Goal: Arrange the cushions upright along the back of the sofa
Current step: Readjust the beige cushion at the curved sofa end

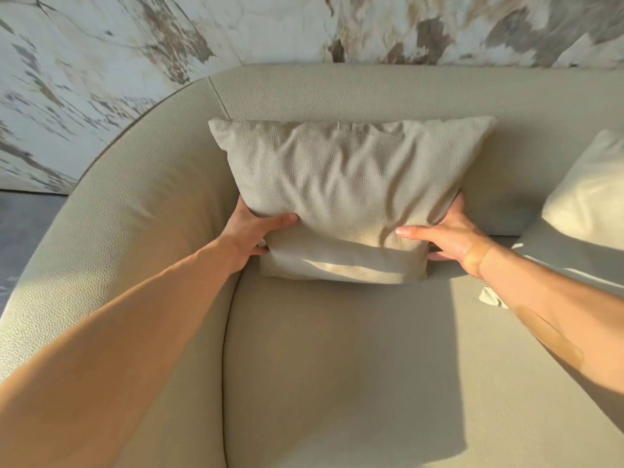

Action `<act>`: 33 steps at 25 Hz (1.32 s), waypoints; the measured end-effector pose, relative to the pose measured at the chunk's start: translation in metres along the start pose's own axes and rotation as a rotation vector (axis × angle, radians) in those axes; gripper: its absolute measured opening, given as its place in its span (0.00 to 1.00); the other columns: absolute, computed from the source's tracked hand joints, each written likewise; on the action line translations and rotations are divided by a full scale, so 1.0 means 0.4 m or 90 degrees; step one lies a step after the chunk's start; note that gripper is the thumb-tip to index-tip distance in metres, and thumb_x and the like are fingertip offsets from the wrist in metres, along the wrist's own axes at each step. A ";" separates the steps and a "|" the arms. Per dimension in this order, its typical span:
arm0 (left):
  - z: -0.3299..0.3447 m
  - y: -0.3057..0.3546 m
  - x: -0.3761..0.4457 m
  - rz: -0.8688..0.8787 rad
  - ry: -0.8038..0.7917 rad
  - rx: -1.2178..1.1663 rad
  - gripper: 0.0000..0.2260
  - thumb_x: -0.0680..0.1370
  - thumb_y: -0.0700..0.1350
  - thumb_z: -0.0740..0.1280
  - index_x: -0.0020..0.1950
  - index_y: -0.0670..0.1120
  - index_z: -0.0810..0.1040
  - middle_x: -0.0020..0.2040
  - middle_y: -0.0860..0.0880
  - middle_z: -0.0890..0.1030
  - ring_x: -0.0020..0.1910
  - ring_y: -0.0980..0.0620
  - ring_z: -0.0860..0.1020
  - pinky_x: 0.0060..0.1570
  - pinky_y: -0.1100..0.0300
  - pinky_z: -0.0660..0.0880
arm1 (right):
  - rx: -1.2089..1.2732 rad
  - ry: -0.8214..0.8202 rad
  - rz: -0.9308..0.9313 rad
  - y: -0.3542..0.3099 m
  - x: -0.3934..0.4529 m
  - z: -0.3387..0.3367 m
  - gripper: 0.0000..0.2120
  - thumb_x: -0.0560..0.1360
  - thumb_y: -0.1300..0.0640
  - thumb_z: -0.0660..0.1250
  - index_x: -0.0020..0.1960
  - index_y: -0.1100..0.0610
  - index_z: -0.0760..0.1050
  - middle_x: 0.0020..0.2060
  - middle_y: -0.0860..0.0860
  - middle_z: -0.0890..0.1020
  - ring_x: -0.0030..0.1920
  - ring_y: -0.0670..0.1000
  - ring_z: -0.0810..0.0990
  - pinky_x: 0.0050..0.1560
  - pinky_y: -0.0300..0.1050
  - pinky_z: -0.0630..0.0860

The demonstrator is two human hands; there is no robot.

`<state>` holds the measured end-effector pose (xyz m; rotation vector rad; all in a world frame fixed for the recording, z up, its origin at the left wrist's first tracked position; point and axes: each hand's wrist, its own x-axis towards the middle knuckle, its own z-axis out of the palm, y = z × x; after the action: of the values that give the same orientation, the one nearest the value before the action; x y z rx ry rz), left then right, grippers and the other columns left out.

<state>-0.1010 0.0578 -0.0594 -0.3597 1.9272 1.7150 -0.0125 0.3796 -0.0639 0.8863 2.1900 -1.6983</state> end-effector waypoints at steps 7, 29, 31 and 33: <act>-0.006 -0.011 -0.007 -0.035 -0.021 0.055 0.52 0.54 0.51 0.86 0.71 0.65 0.60 0.67 0.60 0.72 0.66 0.50 0.72 0.61 0.36 0.72 | -0.082 0.032 -0.003 0.001 -0.012 0.030 0.54 0.64 0.56 0.81 0.75 0.46 0.45 0.63 0.43 0.70 0.66 0.51 0.71 0.62 0.59 0.75; 0.000 0.013 -0.087 0.123 0.188 0.213 0.55 0.66 0.59 0.79 0.80 0.59 0.44 0.81 0.54 0.55 0.77 0.50 0.59 0.70 0.56 0.59 | -0.346 0.183 -0.133 -0.018 -0.080 -0.017 0.60 0.61 0.42 0.79 0.80 0.50 0.43 0.79 0.53 0.55 0.77 0.59 0.57 0.73 0.56 0.60; -0.002 0.024 -0.128 0.178 0.200 0.288 0.53 0.67 0.58 0.78 0.80 0.58 0.45 0.81 0.54 0.52 0.78 0.53 0.56 0.71 0.55 0.59 | -0.439 0.181 -0.125 -0.022 -0.125 -0.026 0.60 0.62 0.37 0.77 0.79 0.46 0.41 0.79 0.51 0.52 0.78 0.60 0.52 0.73 0.62 0.58; 0.007 0.037 -0.168 0.223 0.194 0.356 0.52 0.67 0.59 0.77 0.81 0.57 0.45 0.81 0.55 0.51 0.79 0.54 0.53 0.74 0.52 0.59 | -0.485 0.170 -0.097 -0.036 -0.178 -0.044 0.58 0.63 0.34 0.74 0.78 0.43 0.39 0.80 0.50 0.49 0.79 0.59 0.47 0.73 0.63 0.57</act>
<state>-0.0529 0.0529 -0.0103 -0.0738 2.7170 1.2768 0.0385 0.3712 -0.0096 0.7619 2.8077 -0.6710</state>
